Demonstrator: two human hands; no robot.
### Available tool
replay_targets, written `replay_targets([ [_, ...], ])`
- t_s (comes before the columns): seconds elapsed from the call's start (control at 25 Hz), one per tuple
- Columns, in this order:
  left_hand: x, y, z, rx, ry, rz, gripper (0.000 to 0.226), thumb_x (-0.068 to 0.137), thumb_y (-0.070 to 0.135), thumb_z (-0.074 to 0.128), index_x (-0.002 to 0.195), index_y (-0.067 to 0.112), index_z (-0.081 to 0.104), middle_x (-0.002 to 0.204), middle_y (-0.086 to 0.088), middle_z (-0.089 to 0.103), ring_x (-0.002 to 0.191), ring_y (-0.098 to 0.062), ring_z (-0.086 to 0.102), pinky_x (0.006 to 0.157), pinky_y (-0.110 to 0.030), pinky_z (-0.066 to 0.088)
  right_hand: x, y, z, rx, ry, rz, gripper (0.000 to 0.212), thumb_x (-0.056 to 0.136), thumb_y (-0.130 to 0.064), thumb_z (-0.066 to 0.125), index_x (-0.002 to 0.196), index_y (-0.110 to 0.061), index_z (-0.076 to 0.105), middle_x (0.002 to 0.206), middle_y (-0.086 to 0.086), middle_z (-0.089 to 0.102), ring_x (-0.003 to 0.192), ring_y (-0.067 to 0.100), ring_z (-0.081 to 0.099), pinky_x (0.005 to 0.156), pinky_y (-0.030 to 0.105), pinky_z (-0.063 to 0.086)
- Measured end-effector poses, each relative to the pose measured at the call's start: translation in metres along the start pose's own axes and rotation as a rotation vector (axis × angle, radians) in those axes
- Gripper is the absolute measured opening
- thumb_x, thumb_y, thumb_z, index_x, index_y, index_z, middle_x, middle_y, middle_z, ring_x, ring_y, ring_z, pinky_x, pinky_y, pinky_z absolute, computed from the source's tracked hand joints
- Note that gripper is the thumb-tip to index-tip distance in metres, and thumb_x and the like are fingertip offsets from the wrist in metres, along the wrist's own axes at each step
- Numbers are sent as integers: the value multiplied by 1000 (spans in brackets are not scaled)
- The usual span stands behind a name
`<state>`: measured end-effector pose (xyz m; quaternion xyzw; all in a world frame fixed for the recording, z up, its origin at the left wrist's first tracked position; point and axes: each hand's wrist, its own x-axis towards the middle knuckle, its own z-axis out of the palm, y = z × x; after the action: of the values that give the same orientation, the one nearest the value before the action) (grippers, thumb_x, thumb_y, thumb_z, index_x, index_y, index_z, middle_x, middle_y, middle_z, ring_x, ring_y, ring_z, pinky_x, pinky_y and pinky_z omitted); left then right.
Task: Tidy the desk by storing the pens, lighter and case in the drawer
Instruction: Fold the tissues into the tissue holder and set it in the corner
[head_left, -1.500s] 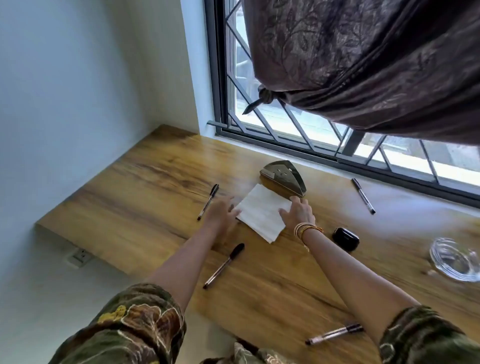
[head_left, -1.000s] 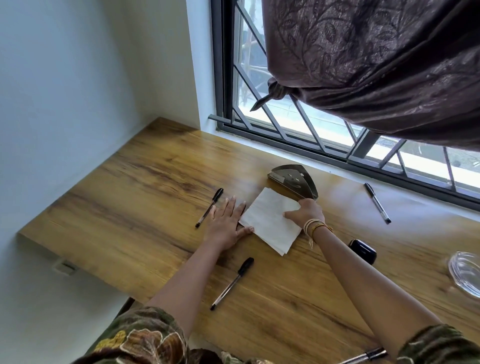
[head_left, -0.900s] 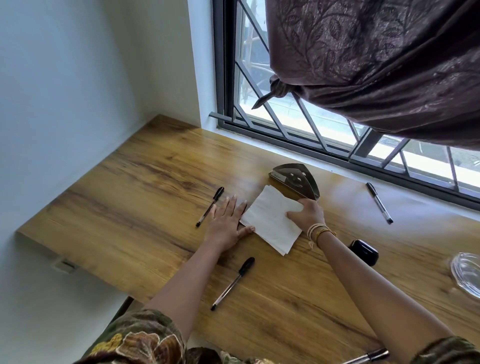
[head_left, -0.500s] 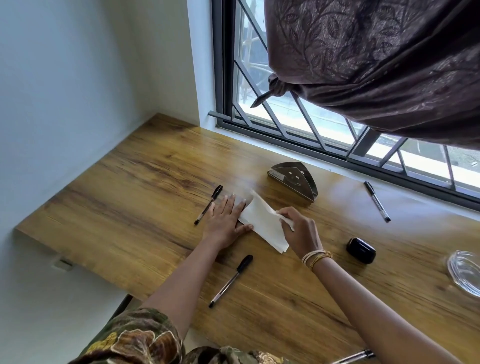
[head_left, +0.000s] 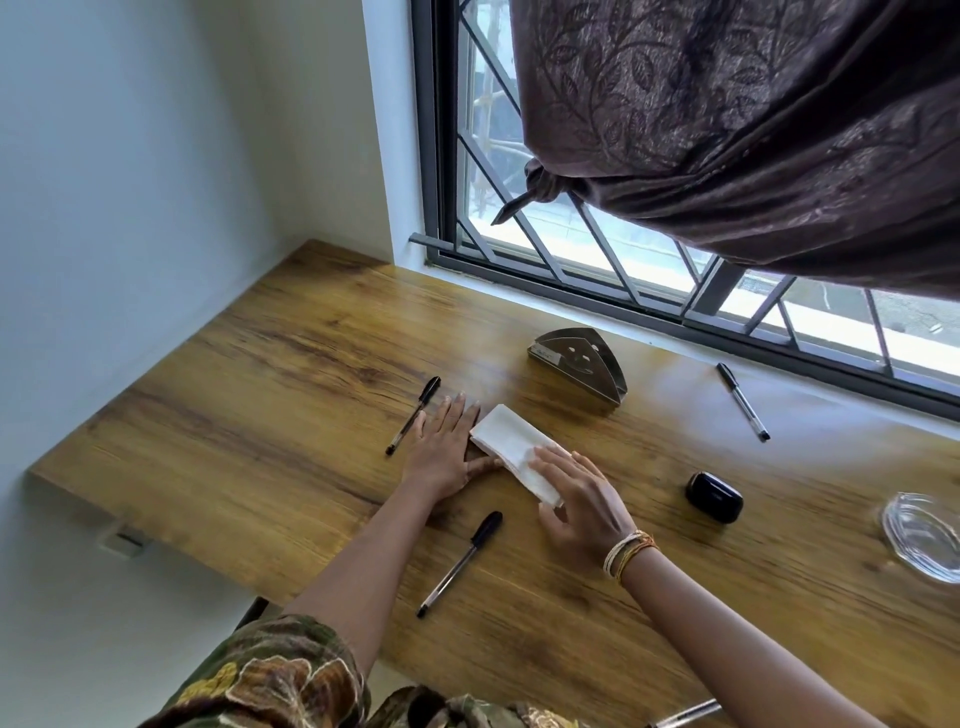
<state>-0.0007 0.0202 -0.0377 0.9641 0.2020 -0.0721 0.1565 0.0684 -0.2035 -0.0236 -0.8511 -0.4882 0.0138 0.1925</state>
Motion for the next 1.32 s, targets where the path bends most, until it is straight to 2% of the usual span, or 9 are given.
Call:
replay_targets([
  [0.16, 1, 1, 0, -14, 4, -4, 103, 77, 79, 38, 154, 28, -5, 162, 5, -13, 149, -14, -13, 119, -44, -6, 18, -5, -4, -10, 50, 57, 57, 94, -40, 32, 144, -15, 40, 152, 4, 38, 143, 16, 30, 116, 30, 17],
  [0.4, -1, 1, 0, -6, 12, -5, 101, 78, 78, 38, 154, 27, -5, 163, 5, -12, 149, -14, -12, 119, -44, -6, 22, -7, 13, -157, -163, 33, 78, 91, -64, 10, 152, -15, 18, 160, 4, 15, 148, 16, 10, 118, 30, 2],
  [0.64, -1, 2, -4, -7, -12, 13, 107, 72, 83, 32, 154, 26, -8, 162, 4, -14, 149, -14, -13, 118, -44, -8, 27, -8, 7, -39, -127, 51, 70, 91, -54, 28, 147, -13, 32, 155, 6, 30, 145, 19, 26, 118, 41, 25],
  [0.76, -3, 1, -3, -7, -19, 28, 109, 71, 83, 35, 154, 27, -8, 162, 4, -14, 149, -14, -14, 119, -43, -8, 40, -2, -7, 127, 216, 185, 46, 87, -33, 61, 125, -7, 54, 127, 13, 59, 115, 25, 57, 97, 44, 50],
  [0.84, -5, 1, -3, -9, -13, 25, 107, 76, 78, 45, 154, 26, -7, 162, 4, -13, 149, -14, -13, 119, -43, -8, 60, 12, -25, 164, 450, 408, 44, 80, -18, 71, 117, -5, 52, 112, 16, 56, 98, 25, 57, 84, 41, 55],
  [1.0, -7, 2, -4, -4, -10, 16, 106, 77, 76, 46, 154, 26, -7, 162, 5, -12, 149, -14, -12, 120, -43, -6, 102, 57, -57, 272, 310, 695, 74, 74, -21, 79, 134, -3, 39, 125, 20, 49, 114, 30, 50, 95, 32, 44],
  [1.08, -6, 3, -3, -1, -8, 16, 105, 77, 76, 46, 154, 27, -7, 162, 5, -13, 149, -14, -12, 120, -43, -6, 114, 73, -61, 300, 240, 678, 67, 74, -21, 80, 130, -1, 48, 123, 19, 57, 113, 31, 54, 93, 33, 45],
  [1.24, -6, 1, -3, -16, 0, 17, 104, 78, 74, 48, 154, 27, -6, 162, 5, -12, 149, -12, -13, 120, -43, -5, 117, 85, -66, 346, 213, 585, 36, 77, -18, 77, 108, -2, 68, 87, 10, 65, 84, 22, 55, 65, 20, 41],
  [1.32, -7, 1, -3, -15, 5, 17, 104, 77, 75, 47, 154, 28, -5, 162, 6, -12, 149, -12, -12, 121, -43, -5, 112, 91, -69, 367, 207, 534, 32, 77, -17, 77, 105, -4, 70, 85, 7, 65, 84, 22, 56, 66, 22, 39],
])
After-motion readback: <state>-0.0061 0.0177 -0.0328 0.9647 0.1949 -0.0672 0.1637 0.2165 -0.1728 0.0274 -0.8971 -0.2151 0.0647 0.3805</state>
